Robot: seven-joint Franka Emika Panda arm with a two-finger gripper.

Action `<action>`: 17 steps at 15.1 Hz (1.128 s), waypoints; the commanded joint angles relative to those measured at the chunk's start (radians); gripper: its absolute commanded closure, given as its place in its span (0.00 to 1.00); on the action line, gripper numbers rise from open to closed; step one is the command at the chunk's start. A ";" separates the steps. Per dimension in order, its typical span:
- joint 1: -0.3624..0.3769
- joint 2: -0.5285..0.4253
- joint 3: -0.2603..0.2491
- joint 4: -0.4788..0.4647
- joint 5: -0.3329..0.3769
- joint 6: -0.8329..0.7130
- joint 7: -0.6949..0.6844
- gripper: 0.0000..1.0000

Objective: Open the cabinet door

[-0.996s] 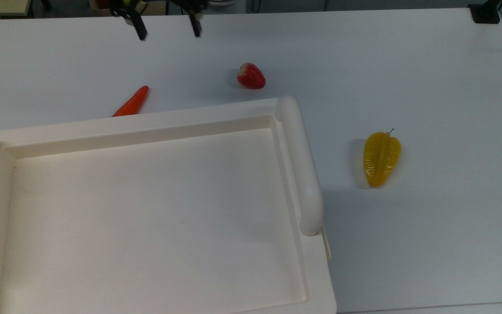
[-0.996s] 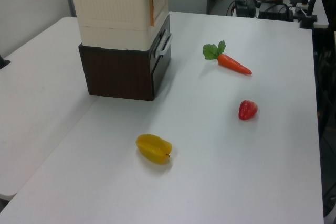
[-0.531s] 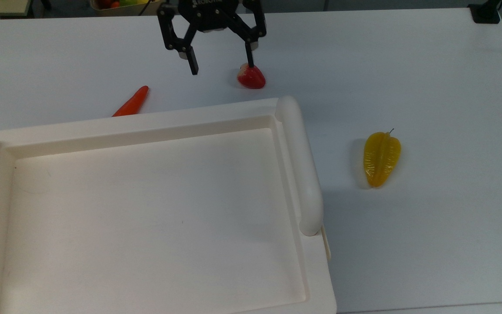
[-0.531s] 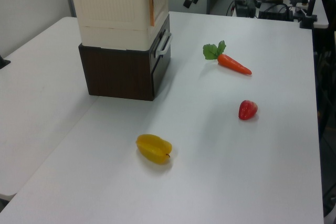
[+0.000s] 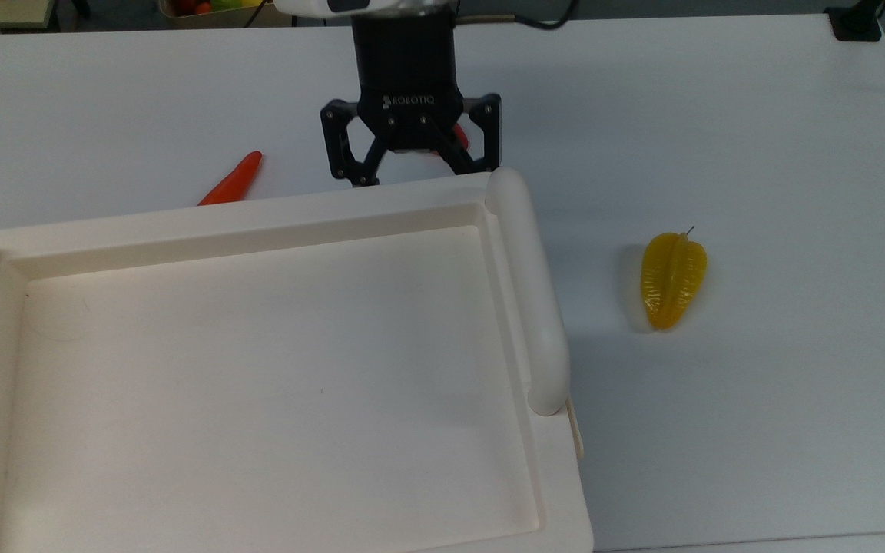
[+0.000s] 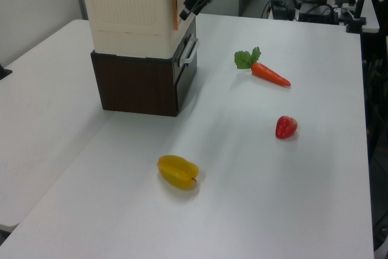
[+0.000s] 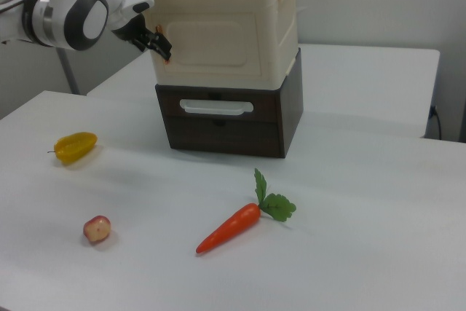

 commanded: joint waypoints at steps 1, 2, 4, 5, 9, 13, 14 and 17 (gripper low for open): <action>0.009 0.067 -0.012 0.093 -0.052 0.044 0.036 0.46; 0.009 0.070 -0.012 0.093 -0.057 0.076 0.035 0.47; 0.011 0.072 -0.012 0.091 -0.069 0.089 0.038 0.52; 0.011 0.073 -0.012 0.093 -0.074 0.090 0.041 0.58; 0.021 0.072 -0.012 0.090 -0.075 0.087 0.046 0.81; 0.023 0.069 -0.012 0.083 -0.086 0.083 0.073 0.96; 0.023 0.067 -0.012 0.082 -0.103 0.077 0.073 0.99; 0.023 0.029 -0.010 0.041 -0.120 0.020 0.061 1.00</action>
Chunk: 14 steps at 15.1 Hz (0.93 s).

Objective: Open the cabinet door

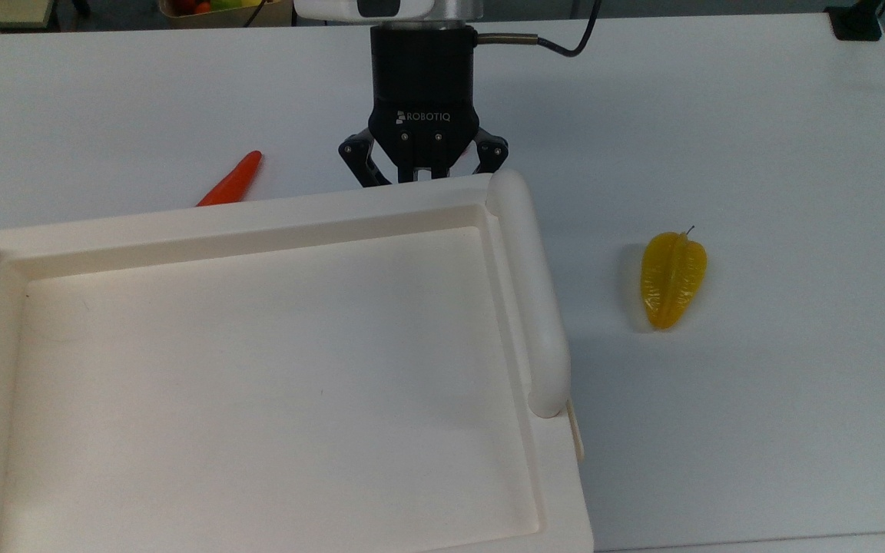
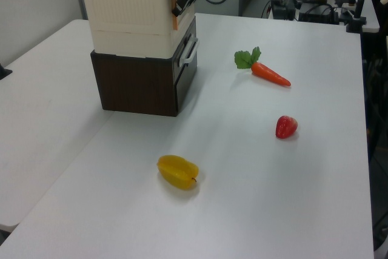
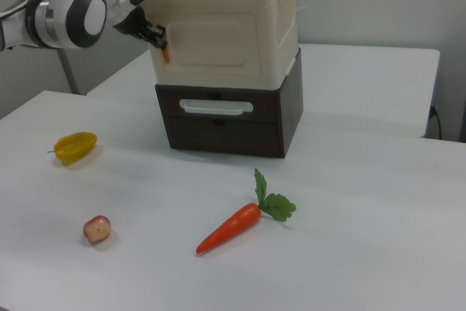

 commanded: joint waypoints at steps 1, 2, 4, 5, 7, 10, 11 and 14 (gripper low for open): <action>0.014 -0.032 -0.007 -0.030 -0.023 -0.066 0.019 1.00; 0.012 -0.049 -0.007 -0.033 -0.023 -0.103 0.001 1.00; 0.012 -0.089 -0.007 -0.058 -0.008 -0.199 -0.054 1.00; 0.012 -0.109 -0.005 -0.061 -0.005 -0.242 -0.074 1.00; 0.006 -0.133 -0.007 -0.061 0.012 -0.328 -0.096 1.00; -0.003 -0.161 -0.011 -0.061 0.012 -0.469 -0.137 1.00; -0.006 -0.178 -0.018 -0.059 0.012 -0.526 -0.143 1.00; -0.046 -0.225 -0.019 -0.058 0.001 -0.704 -0.160 0.68</action>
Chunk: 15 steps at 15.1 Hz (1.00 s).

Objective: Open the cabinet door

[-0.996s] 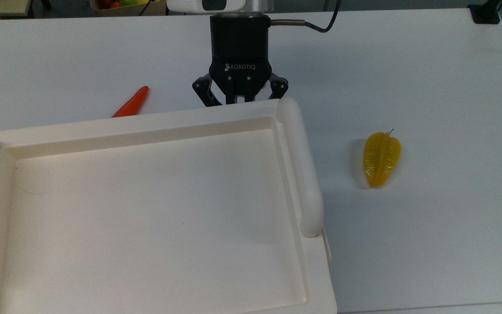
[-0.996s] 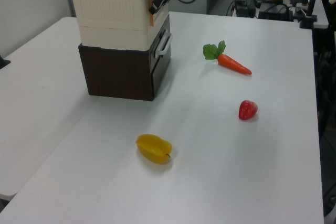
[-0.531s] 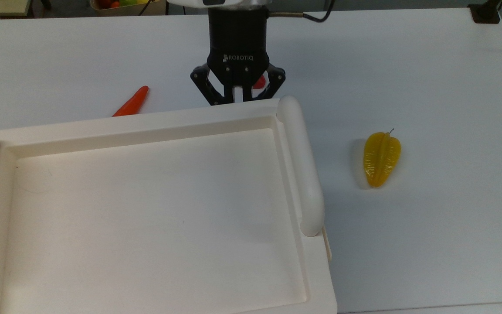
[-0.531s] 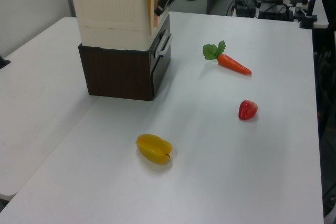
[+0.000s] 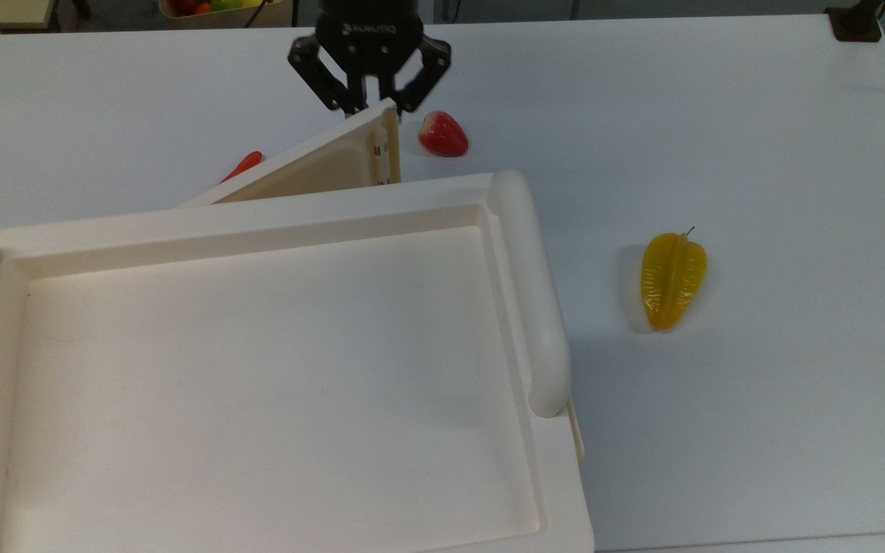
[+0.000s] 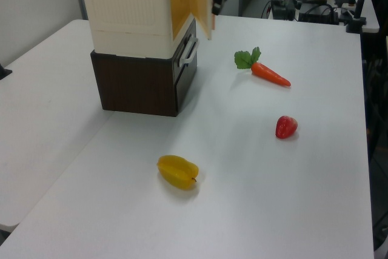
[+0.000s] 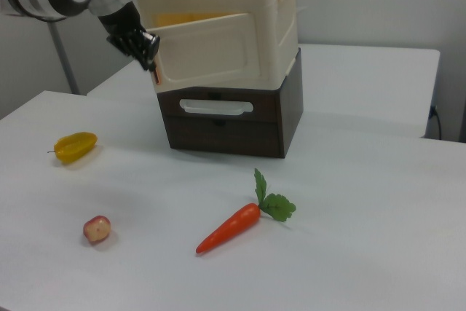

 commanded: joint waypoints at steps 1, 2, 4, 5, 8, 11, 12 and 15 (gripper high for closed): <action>-0.034 -0.089 -0.001 -0.054 0.001 -0.220 -0.048 0.66; -0.057 -0.101 -0.001 -0.056 0.001 -0.265 -0.080 0.66; -0.115 -0.126 -0.001 -0.056 0.004 -0.352 -0.155 0.57; -0.137 -0.137 -0.001 -0.054 0.000 -0.397 -0.177 0.43; -0.194 -0.163 -0.001 -0.057 -0.026 -0.468 -0.184 0.19; -0.235 -0.164 -0.003 -0.061 -0.031 -0.496 -0.184 0.00; -0.241 -0.166 -0.001 -0.061 -0.031 -0.497 -0.184 0.00; -0.252 -0.177 -0.003 -0.082 -0.040 -0.493 -0.183 0.00</action>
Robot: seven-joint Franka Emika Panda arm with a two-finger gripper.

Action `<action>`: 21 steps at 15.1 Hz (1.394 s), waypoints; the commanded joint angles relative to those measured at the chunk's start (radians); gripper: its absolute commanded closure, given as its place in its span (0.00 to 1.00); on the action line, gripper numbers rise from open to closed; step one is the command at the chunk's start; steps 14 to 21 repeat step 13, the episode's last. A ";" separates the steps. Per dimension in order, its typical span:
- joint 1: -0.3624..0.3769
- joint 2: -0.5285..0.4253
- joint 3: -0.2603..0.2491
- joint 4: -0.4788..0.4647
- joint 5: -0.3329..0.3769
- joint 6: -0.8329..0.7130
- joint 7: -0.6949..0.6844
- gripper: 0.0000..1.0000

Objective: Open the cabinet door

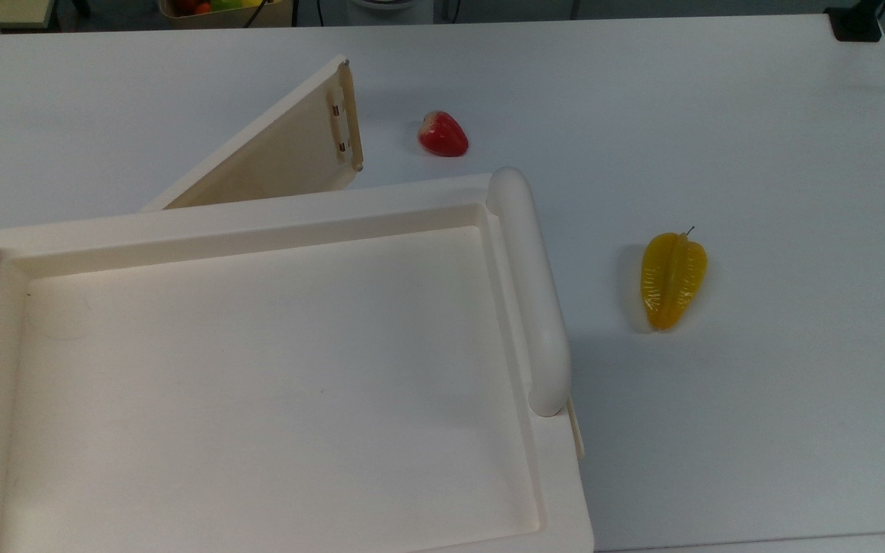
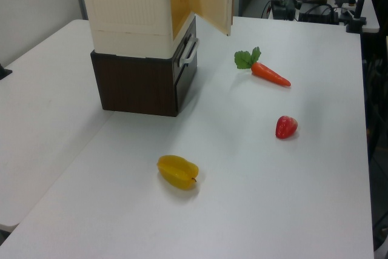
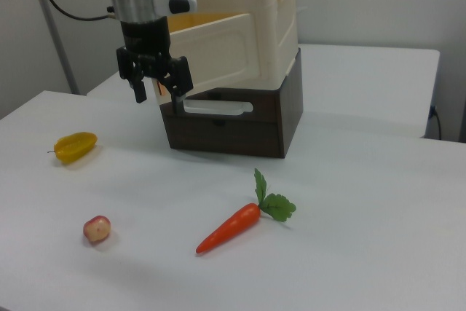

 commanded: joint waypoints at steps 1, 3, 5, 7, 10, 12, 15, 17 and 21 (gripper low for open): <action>-0.019 -0.040 0.008 -0.054 -0.026 0.002 -0.012 0.00; -0.023 -0.042 0.008 -0.052 -0.026 0.003 -0.006 0.00; -0.025 -0.040 0.006 -0.049 -0.026 0.003 -0.001 0.00; -0.026 -0.039 0.004 -0.046 -0.023 0.003 -0.012 0.00; -0.022 -0.029 0.008 -0.046 -0.025 0.003 -0.012 0.00; -0.022 -0.026 0.008 -0.045 -0.023 0.003 -0.013 0.00; -0.022 -0.026 0.008 -0.045 -0.023 0.003 -0.013 0.00; -0.022 -0.026 0.008 -0.045 -0.023 0.003 -0.013 0.00; -0.022 -0.026 0.008 -0.045 -0.023 0.003 -0.013 0.00</action>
